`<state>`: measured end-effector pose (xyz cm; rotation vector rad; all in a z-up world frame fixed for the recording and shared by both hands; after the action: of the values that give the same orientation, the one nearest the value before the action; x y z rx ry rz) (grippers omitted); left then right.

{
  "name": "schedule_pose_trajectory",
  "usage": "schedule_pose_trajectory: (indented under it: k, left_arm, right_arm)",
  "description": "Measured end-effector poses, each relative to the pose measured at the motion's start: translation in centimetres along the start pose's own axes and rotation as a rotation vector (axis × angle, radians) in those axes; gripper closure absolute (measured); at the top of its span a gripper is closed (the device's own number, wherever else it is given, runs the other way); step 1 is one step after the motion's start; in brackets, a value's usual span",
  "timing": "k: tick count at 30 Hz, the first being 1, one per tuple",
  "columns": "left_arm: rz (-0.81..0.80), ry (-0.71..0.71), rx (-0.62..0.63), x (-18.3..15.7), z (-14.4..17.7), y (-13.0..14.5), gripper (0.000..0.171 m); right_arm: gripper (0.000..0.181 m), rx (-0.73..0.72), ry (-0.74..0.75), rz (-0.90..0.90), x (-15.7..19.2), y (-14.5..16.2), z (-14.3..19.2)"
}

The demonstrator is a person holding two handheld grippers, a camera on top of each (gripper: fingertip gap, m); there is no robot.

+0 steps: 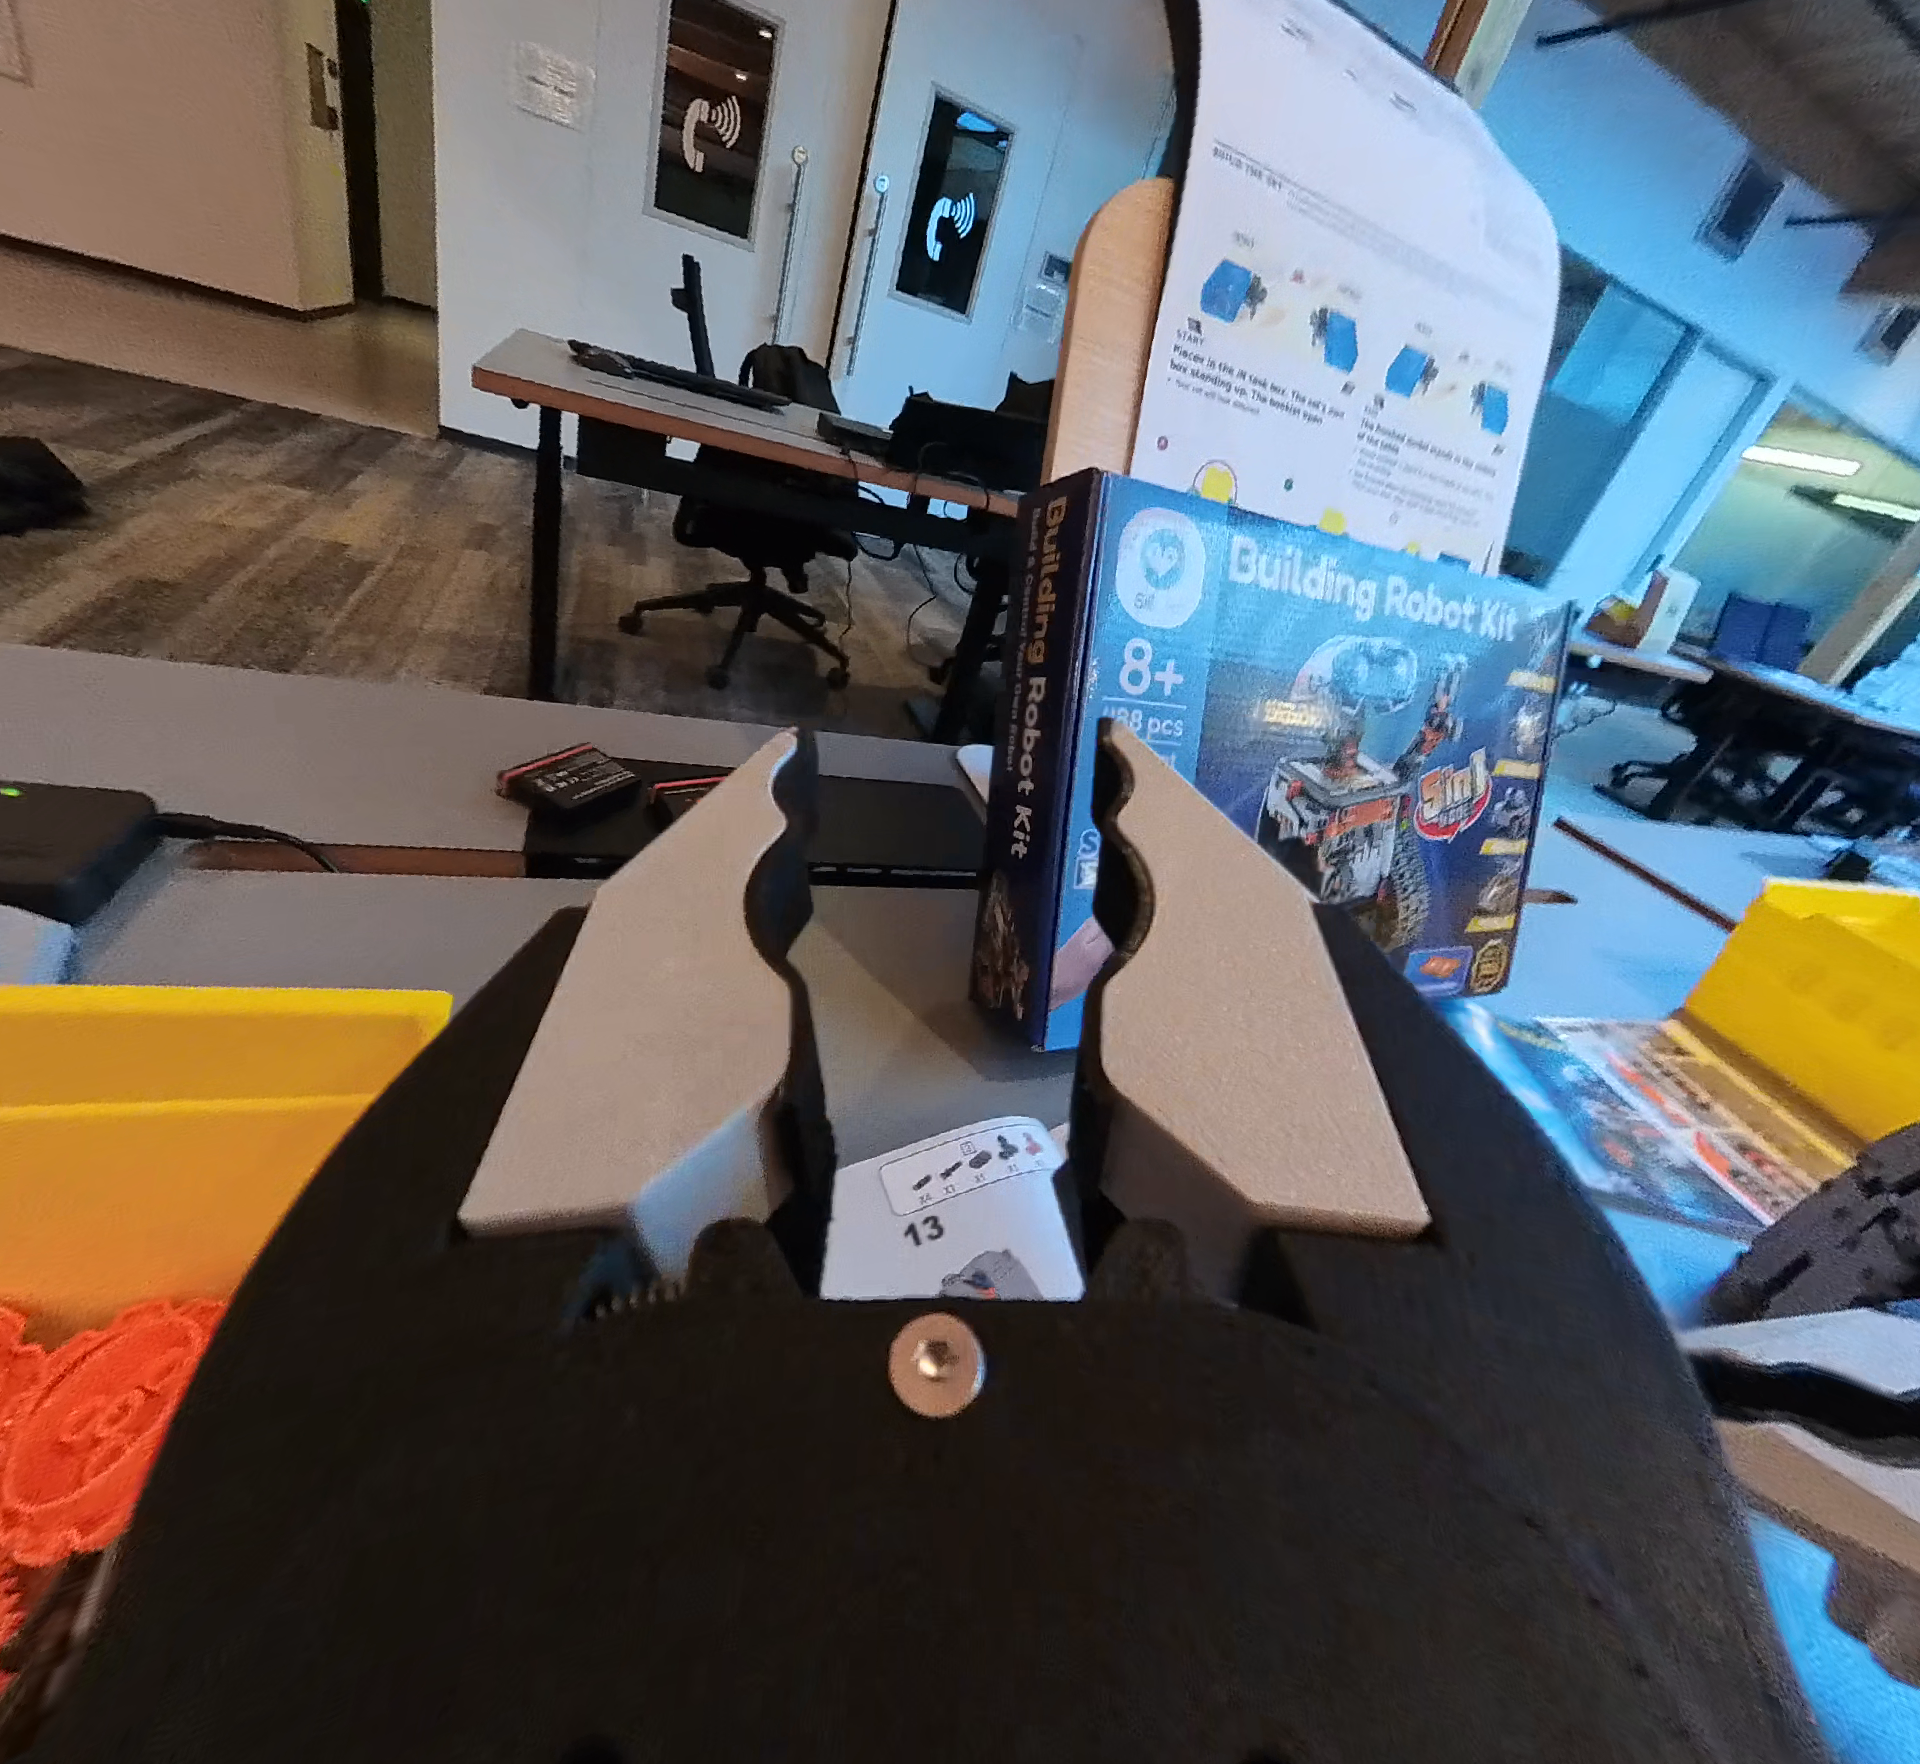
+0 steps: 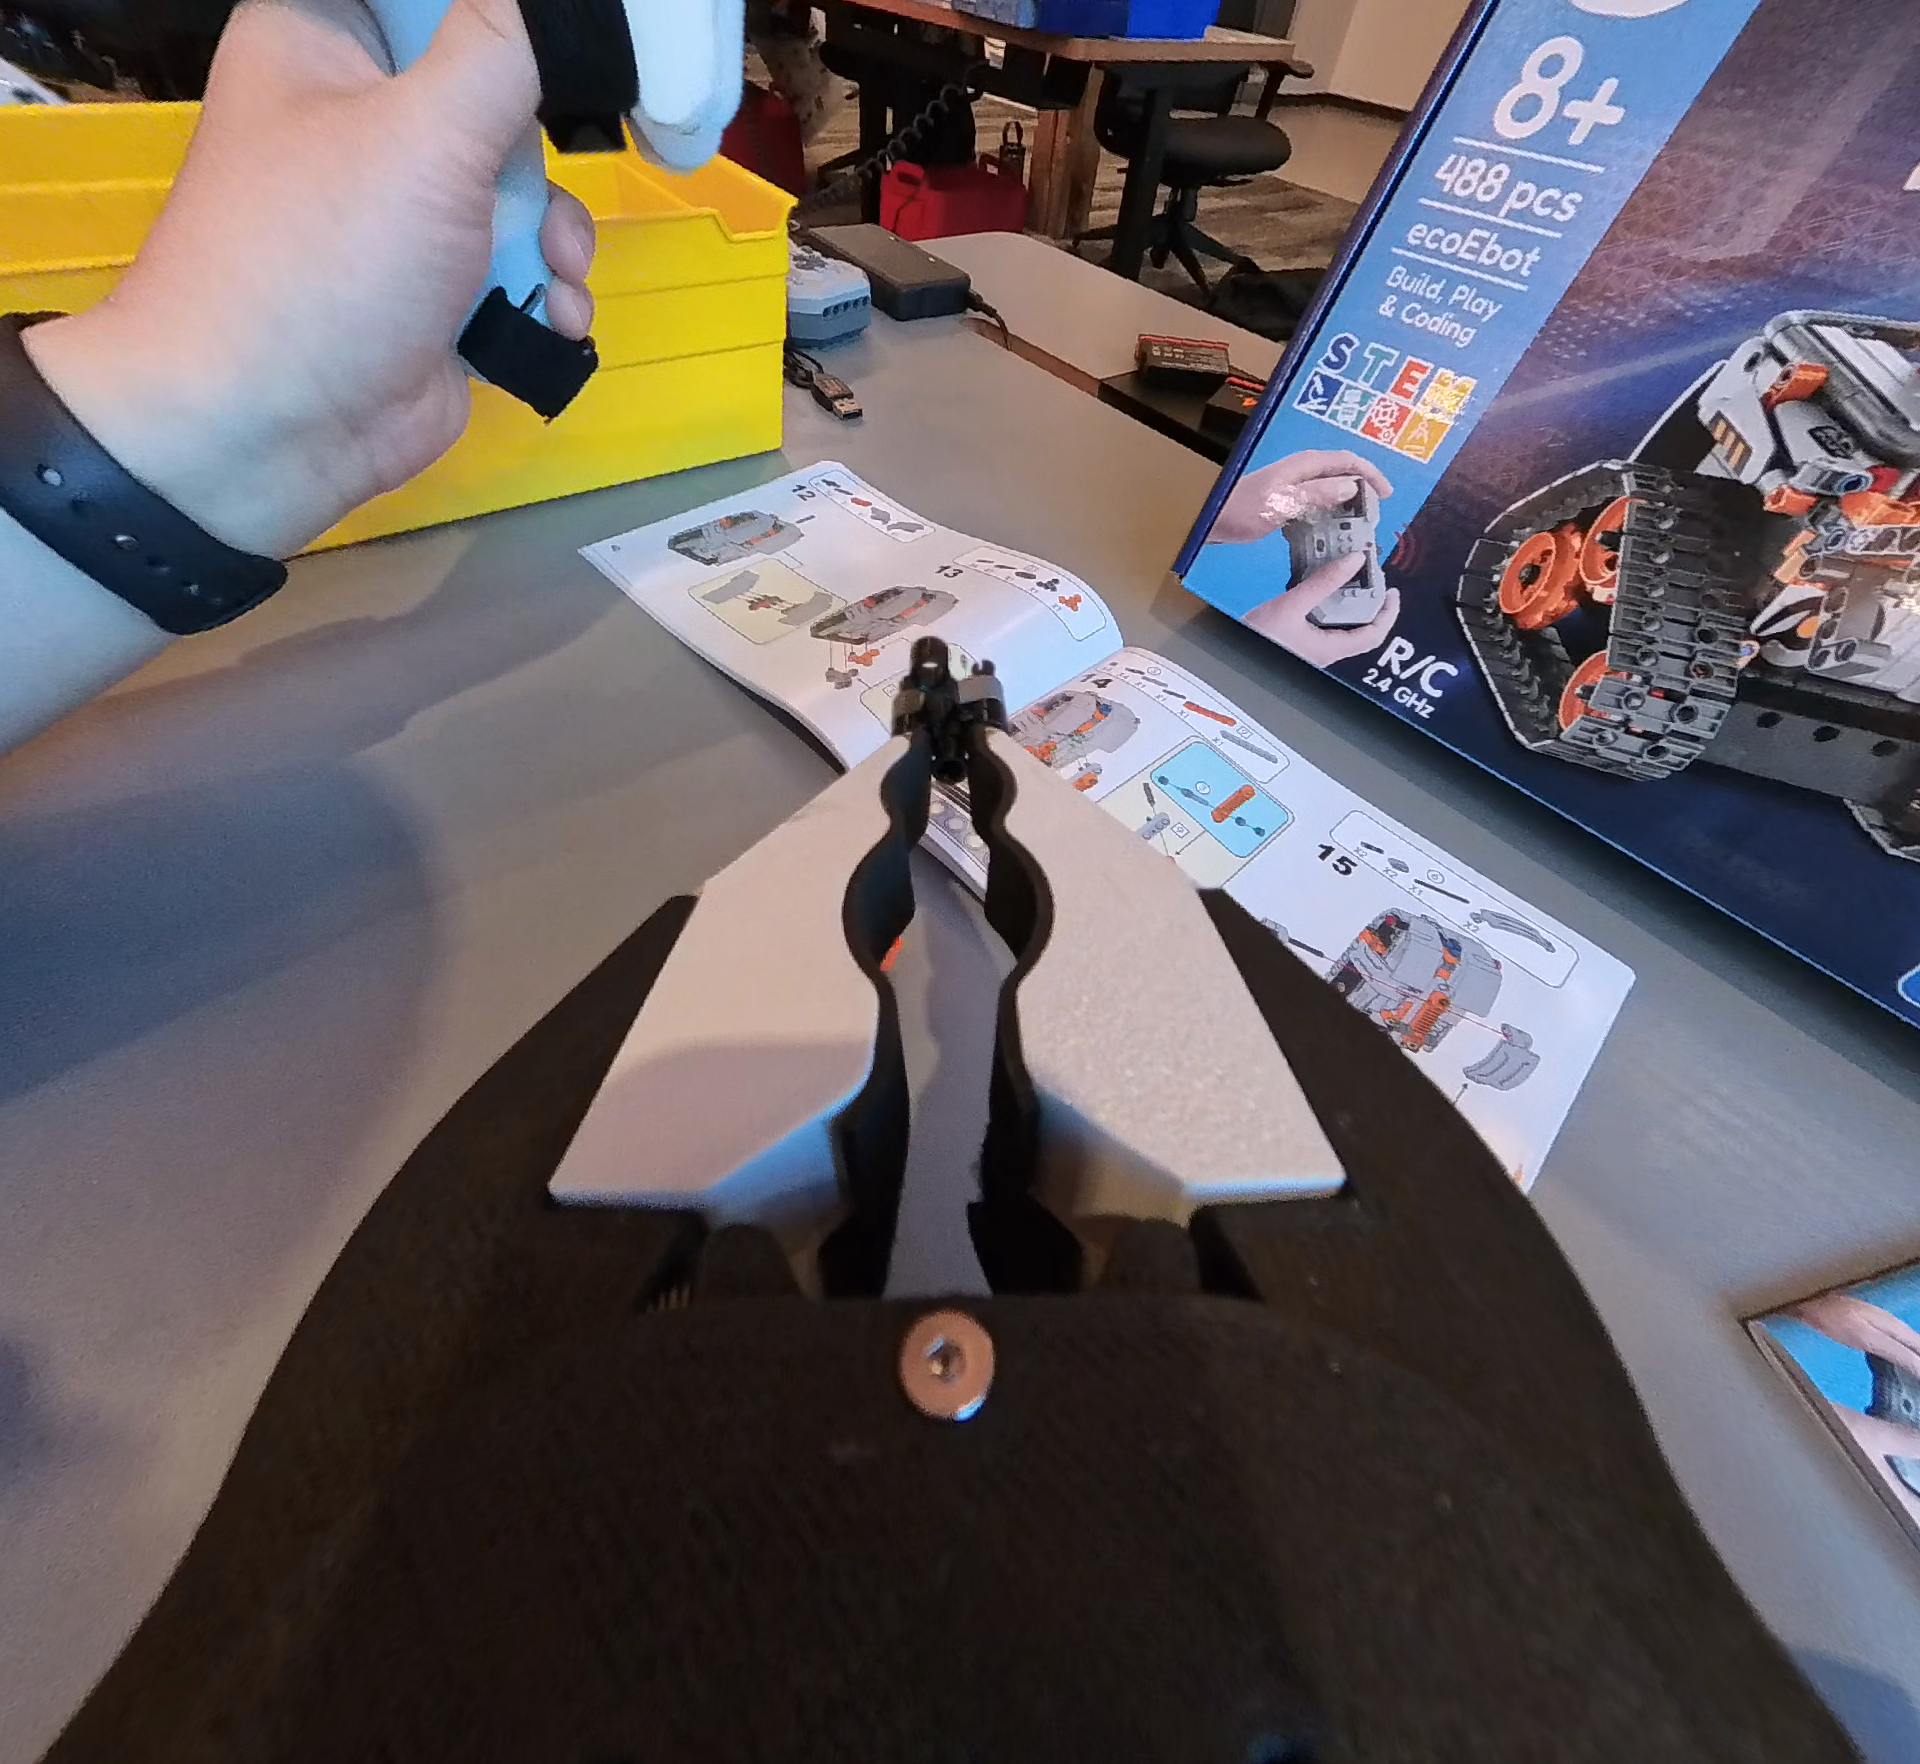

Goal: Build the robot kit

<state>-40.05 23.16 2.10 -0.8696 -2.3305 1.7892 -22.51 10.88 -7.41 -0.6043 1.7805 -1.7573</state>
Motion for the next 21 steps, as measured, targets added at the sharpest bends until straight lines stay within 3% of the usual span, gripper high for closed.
schedule_pose_trajectory:
  k: [5,9,21]
  left_arm:
    - [-0.201,-0.02,0.01,-0.4,-0.1,0.4,0.112]
    - [-0.282,-0.038,-0.075,-0.8,0.3,0.0,0.103]
    - [-0.126,-0.011,-0.098,-0.8,0.4,-0.3,0.113]
  right_arm:
    - [0.178,-0.048,-0.013,-0.068,0.3,-0.6,0.0]
    - [0.177,-0.056,-0.028,-0.071,0.6,-0.8,0.0]
    - [0.177,-0.117,-0.066,-0.13,0.9,-1.8,0.3]
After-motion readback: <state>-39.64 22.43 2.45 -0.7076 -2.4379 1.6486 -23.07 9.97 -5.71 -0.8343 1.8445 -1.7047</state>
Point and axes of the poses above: each gripper's, where its closed fingertips meet, z back along the fingers, y out of its underside, x = y × z across the jaws, the point moved 3 cm from there along z, back along the fingers, and after that the axes turned 14 degrees about -x, right-handed, at the moved point
